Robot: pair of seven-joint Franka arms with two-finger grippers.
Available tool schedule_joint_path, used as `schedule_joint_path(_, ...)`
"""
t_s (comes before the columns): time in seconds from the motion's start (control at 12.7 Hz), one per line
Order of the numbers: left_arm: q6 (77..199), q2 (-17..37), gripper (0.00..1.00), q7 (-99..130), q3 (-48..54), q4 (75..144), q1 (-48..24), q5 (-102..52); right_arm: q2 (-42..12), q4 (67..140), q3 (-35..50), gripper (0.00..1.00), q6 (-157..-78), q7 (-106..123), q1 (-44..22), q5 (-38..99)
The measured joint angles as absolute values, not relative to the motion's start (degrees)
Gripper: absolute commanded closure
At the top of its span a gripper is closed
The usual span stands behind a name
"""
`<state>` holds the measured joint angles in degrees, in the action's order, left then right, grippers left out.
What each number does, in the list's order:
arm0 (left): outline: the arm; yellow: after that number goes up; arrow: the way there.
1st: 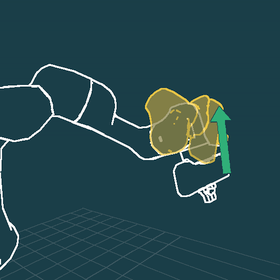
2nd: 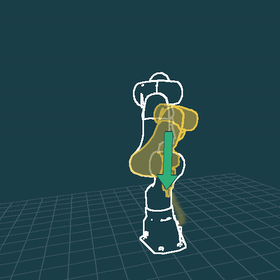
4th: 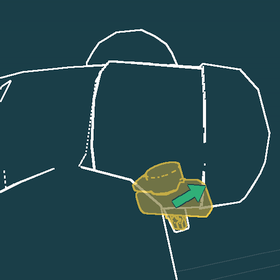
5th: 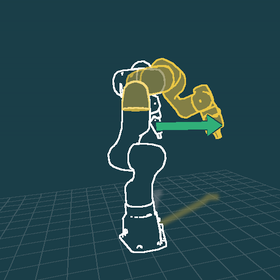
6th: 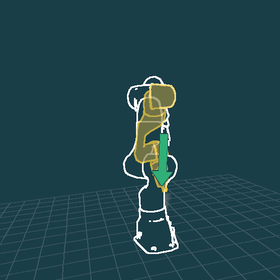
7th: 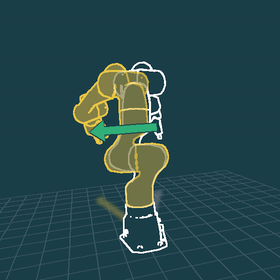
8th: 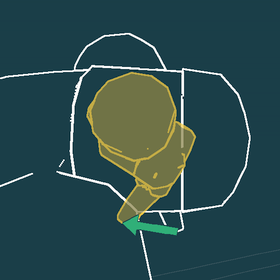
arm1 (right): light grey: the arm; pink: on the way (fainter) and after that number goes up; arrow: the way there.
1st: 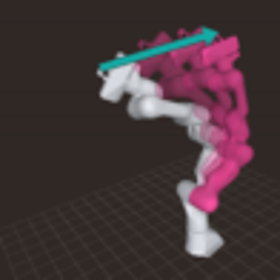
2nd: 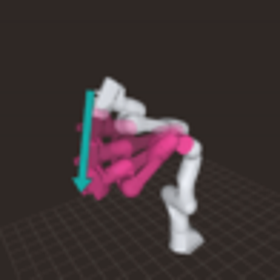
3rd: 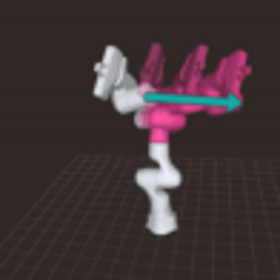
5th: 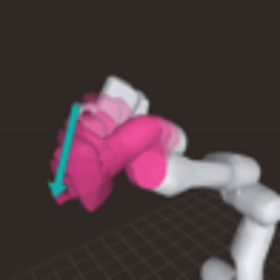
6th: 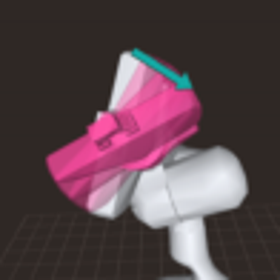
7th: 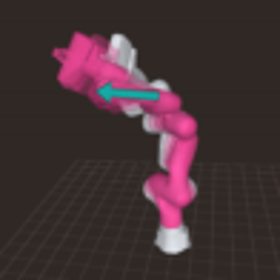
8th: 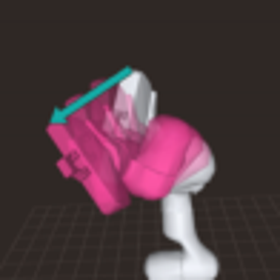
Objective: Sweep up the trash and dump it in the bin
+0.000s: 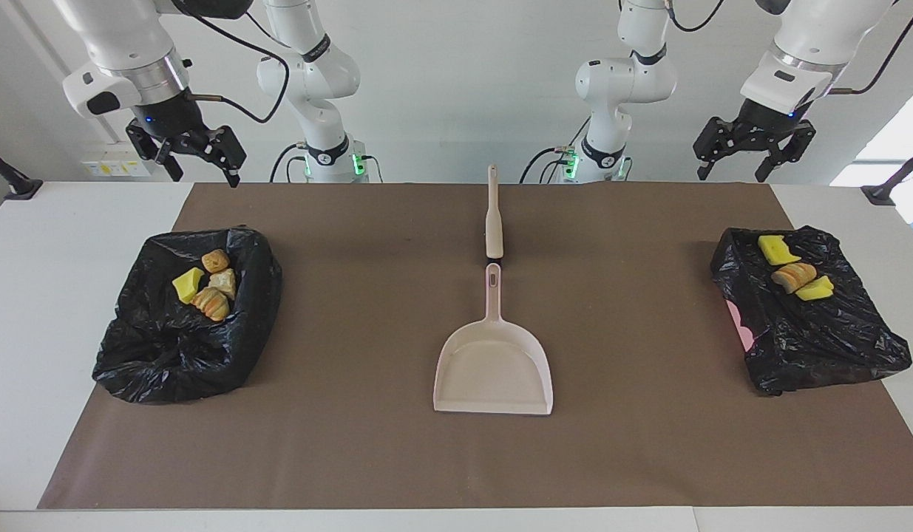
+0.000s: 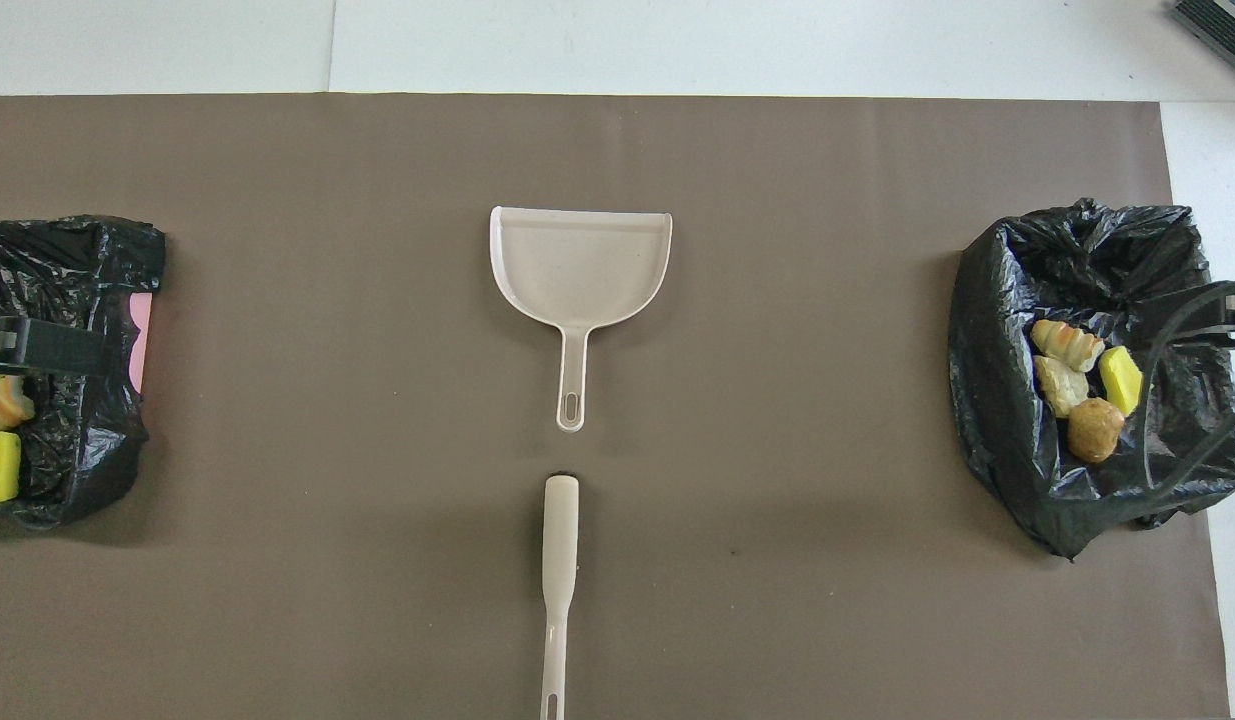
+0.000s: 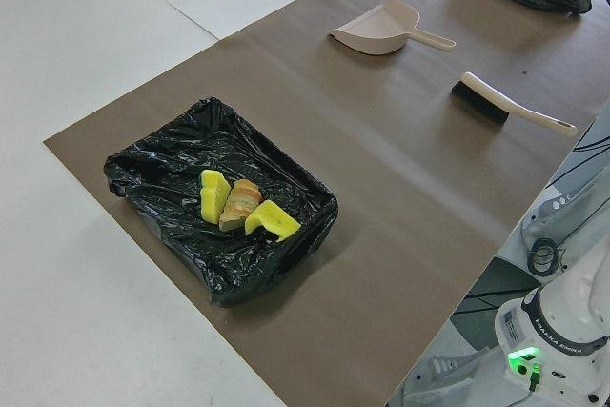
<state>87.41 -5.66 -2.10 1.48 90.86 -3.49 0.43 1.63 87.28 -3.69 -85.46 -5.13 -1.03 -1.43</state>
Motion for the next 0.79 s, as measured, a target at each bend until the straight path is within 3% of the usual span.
schedule_joint_path(0.79, 87.1, -6.7, 0.0, -1.9, 1.5, 92.0, -3.5, -0.2, 1.6, 87.3, -4.1, 0.0, -85.5, -5.1, -0.9, -1.4)
